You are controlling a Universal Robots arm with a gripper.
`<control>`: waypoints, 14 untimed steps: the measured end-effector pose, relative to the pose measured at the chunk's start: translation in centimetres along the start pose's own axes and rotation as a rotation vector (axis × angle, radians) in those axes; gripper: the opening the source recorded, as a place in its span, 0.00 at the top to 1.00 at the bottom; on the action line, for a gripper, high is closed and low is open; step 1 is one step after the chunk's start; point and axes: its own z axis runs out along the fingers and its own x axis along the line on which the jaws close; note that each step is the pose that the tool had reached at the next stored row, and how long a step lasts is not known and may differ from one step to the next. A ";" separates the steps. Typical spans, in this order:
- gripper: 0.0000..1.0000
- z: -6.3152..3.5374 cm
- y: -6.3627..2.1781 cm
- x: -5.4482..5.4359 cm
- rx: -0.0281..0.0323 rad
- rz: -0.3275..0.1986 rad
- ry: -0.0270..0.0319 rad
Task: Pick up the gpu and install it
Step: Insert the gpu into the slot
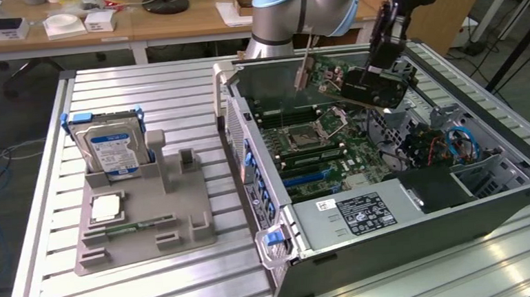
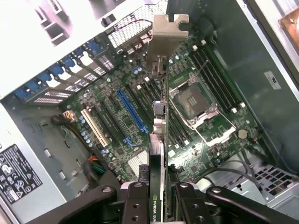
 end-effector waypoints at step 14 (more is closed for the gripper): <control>0.74 0.05 -0.02 0.0 0.0009 -0.166 0.0066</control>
